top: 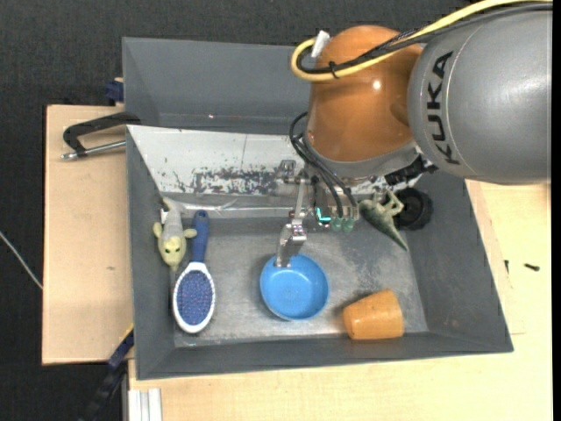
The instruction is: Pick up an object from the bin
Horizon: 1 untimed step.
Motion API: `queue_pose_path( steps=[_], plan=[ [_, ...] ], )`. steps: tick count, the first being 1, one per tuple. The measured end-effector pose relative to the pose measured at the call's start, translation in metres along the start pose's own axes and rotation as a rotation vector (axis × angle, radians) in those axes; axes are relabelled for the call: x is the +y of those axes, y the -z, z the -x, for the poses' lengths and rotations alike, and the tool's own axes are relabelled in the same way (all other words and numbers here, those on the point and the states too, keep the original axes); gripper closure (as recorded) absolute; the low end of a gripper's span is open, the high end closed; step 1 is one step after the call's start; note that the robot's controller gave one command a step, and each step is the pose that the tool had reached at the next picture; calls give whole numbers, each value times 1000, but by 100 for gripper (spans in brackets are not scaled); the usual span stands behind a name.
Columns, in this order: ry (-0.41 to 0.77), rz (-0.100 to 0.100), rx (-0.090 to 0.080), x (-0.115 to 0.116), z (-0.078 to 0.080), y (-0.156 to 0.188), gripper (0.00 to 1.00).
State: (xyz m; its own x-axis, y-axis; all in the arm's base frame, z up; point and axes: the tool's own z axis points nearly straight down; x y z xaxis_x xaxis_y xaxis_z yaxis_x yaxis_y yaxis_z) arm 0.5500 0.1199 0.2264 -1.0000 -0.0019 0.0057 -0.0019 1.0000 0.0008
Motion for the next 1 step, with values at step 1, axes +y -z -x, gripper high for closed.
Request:
queue_pose_path(
  steps=[1],
  plan=[
    [-131,3,-14,-61,-38,-155,0]
  ],
)
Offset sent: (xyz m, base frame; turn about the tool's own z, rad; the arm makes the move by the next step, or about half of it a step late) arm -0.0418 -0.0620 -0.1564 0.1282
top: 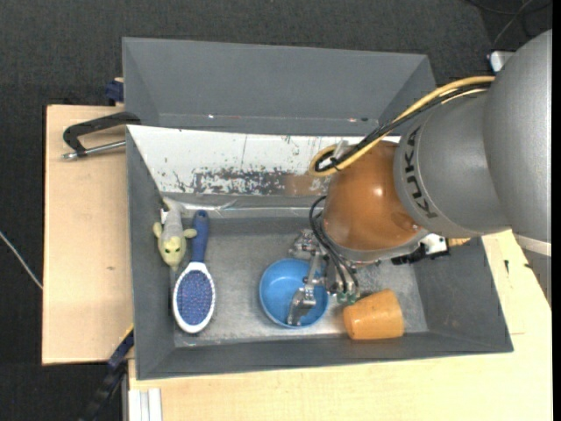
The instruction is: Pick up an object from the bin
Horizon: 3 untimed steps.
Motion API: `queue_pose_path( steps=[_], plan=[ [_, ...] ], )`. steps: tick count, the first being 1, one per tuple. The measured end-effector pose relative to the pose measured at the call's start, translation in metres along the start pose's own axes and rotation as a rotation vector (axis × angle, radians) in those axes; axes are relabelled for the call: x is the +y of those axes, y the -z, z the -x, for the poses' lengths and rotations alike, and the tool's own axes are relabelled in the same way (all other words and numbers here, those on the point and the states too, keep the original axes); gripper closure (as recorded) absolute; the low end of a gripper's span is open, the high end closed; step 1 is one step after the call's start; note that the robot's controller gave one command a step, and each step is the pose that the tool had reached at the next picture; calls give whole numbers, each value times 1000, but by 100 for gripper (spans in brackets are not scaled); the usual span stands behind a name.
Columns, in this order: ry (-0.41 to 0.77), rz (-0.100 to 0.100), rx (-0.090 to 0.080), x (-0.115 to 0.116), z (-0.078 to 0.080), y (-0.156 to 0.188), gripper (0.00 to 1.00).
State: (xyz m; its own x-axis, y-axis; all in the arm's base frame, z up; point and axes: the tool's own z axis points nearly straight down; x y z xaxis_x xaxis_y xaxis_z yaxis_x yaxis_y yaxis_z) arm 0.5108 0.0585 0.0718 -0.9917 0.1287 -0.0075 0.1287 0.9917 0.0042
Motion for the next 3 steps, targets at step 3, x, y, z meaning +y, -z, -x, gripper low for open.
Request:
queue_pose_path(
  steps=[3],
  plan=[
    [-57,-1,6,10,-3,0,0]
  ],
)
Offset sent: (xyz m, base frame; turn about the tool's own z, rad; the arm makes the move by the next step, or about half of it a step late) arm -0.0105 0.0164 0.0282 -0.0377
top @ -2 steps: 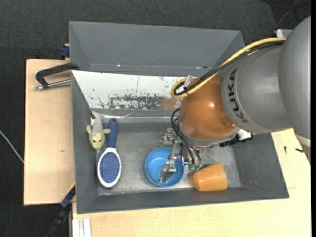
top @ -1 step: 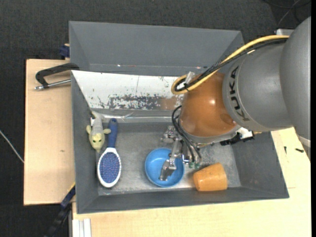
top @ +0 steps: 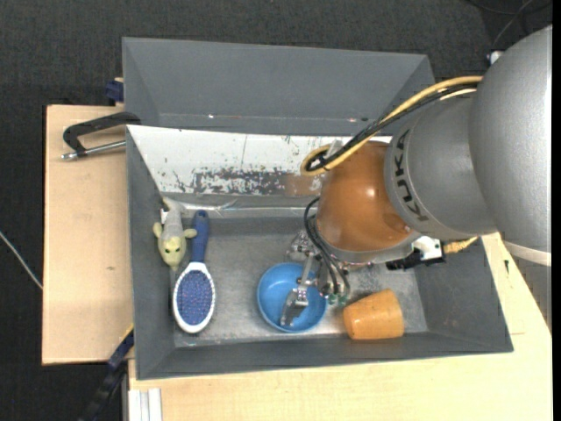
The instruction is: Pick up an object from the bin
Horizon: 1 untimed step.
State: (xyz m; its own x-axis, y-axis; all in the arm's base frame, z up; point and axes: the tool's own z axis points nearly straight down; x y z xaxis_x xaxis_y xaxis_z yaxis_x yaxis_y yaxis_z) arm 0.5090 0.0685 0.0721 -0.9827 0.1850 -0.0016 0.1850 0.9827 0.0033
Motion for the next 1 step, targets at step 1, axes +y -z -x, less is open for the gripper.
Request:
queue_pose_path(
  steps=[1],
  plan=[
    [1,0,0,2,0,1,0]
  ],
)
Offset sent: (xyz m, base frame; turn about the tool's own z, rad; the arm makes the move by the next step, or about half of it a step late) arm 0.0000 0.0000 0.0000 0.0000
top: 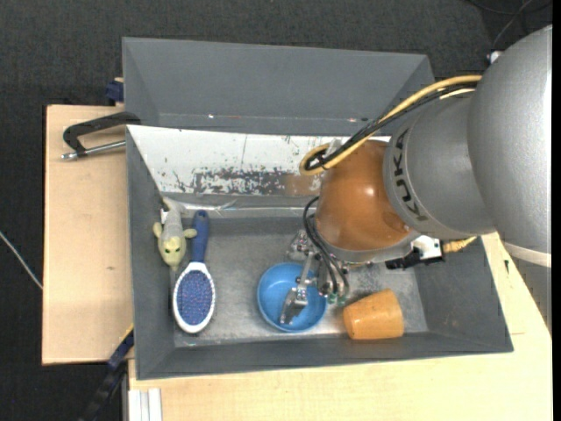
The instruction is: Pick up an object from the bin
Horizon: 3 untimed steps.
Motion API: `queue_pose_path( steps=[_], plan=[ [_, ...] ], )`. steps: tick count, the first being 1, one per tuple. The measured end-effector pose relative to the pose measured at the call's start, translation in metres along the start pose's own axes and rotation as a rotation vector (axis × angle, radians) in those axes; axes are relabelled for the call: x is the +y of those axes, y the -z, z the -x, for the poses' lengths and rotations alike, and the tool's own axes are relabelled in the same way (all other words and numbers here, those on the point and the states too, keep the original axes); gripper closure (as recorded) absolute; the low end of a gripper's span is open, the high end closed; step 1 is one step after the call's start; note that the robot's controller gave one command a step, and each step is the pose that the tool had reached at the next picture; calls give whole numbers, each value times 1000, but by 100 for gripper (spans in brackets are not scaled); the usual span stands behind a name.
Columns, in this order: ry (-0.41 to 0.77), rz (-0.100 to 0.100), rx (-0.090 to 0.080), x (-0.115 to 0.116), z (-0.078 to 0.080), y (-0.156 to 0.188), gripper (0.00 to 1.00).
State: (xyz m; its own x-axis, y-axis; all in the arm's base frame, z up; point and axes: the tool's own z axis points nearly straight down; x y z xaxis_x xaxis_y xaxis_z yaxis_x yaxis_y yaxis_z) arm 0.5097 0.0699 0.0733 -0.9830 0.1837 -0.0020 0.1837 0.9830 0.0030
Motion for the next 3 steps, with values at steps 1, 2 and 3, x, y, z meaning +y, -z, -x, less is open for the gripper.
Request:
queue_pose_path(
  steps=[1,2,3],
  plan=[
    [-3,1,-10,-1,4,3,100],
    [-1,2,-9,1,6,70,100],
    [0,2,-7,3,8,108,100]
  ],
)
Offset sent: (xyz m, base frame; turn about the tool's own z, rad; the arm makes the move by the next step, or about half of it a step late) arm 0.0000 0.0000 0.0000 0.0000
